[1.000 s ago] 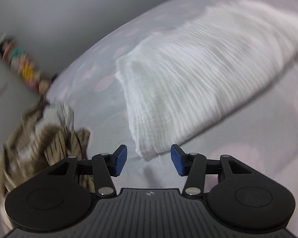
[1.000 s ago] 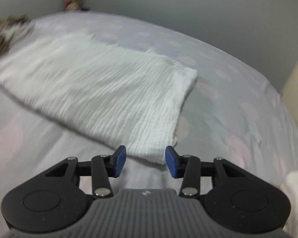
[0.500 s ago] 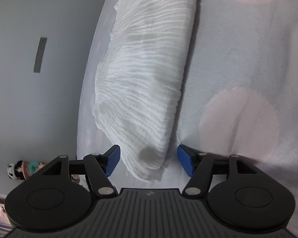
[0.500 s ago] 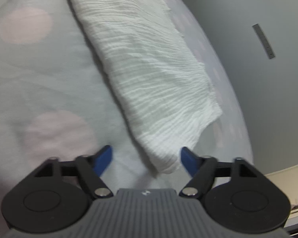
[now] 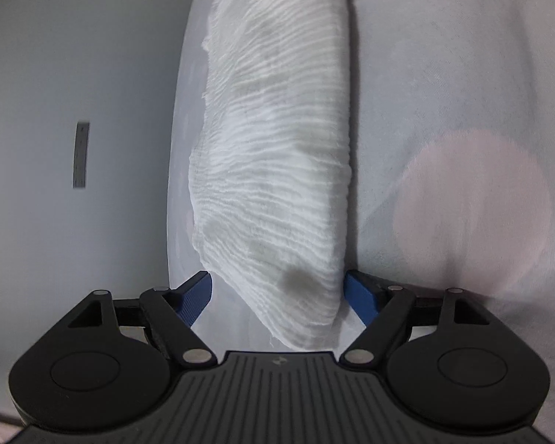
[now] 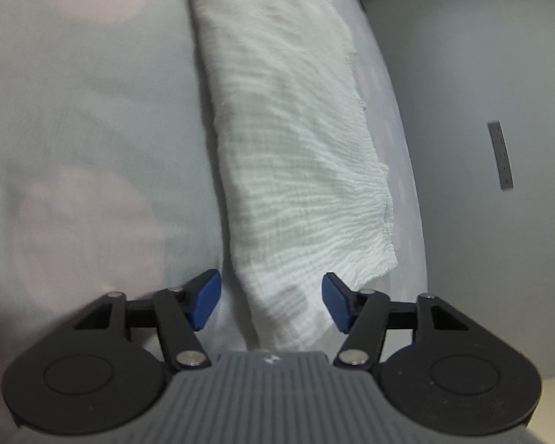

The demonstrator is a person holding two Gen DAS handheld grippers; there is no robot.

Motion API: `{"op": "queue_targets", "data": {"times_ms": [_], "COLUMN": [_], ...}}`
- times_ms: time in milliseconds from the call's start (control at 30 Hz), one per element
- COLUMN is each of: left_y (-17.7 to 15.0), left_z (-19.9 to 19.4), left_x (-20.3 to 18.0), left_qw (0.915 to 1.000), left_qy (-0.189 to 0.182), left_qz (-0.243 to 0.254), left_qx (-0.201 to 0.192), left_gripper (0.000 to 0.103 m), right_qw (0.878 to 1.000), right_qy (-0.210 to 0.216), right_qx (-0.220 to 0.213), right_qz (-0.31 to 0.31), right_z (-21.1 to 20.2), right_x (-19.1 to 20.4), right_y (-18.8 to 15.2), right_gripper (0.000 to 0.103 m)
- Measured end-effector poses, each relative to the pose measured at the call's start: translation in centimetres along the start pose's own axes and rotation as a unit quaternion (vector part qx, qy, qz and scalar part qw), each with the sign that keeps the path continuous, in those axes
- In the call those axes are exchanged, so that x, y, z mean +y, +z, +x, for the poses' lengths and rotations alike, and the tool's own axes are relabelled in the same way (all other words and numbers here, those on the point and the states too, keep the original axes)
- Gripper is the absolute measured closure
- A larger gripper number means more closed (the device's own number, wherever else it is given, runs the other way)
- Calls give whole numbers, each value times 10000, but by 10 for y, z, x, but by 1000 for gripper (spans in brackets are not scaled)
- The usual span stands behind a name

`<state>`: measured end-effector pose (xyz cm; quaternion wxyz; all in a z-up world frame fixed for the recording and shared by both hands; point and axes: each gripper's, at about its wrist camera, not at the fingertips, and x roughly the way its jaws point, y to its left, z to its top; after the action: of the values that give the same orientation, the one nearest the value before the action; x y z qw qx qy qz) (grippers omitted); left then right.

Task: Fold clothes
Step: 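Close both tools on the end of the folded white shirt strip, then lift the held strip end with both tools and fold it over the strip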

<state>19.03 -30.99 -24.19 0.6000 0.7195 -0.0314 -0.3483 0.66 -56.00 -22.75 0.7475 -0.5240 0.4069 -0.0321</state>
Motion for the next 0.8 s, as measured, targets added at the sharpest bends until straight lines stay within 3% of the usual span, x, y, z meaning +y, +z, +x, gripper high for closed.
{"op": "queue_targets", "data": {"times_ms": [33, 133, 233, 267, 300, 433, 567, 667, 800], "left_y": [1, 10, 21, 24, 25, 22, 17, 15, 8], "left_z": [2, 10, 20, 21, 21, 21, 14, 3, -14], "left_x": [-1, -7, -14, -16, -16, 2, 34, 57, 82], "left_qw": [10000, 9997, 9992, 9990, 9989, 9994, 9981, 9979, 9979], "left_qy": [26, 186, 280, 332, 356, 105, -144, -207, -286], "left_qz": [41, 153, 213, 246, 228, -156, -520, -566, -558], "left_qx": [-17, 6, 177, 196, 190, 301, 303, 223, 153], "left_gripper": [30, 55, 80, 86, 89, 97, 100, 101, 101], "right_qw": [10000, 9998, 9991, 9990, 9991, 9992, 9984, 9984, 9986], "right_qy": [-26, -117, -247, -257, -273, -388, -538, -384, -220], "right_qx": [-21, -58, -67, -53, -40, -12, -112, -324, -304], "right_qz": [-66, -172, -325, -348, -326, -104, 109, 263, 376], "right_z": [1, 9, 21, 25, 27, 24, 14, -1, -20], "right_x": [1, 4, 8, 10, 10, 0, -23, -46, -72], "right_y": [-1, 2, 9, 10, 10, 10, 8, 11, 13], "right_gripper": [42, 52, 69, 80, 88, 94, 97, 97, 100]}}
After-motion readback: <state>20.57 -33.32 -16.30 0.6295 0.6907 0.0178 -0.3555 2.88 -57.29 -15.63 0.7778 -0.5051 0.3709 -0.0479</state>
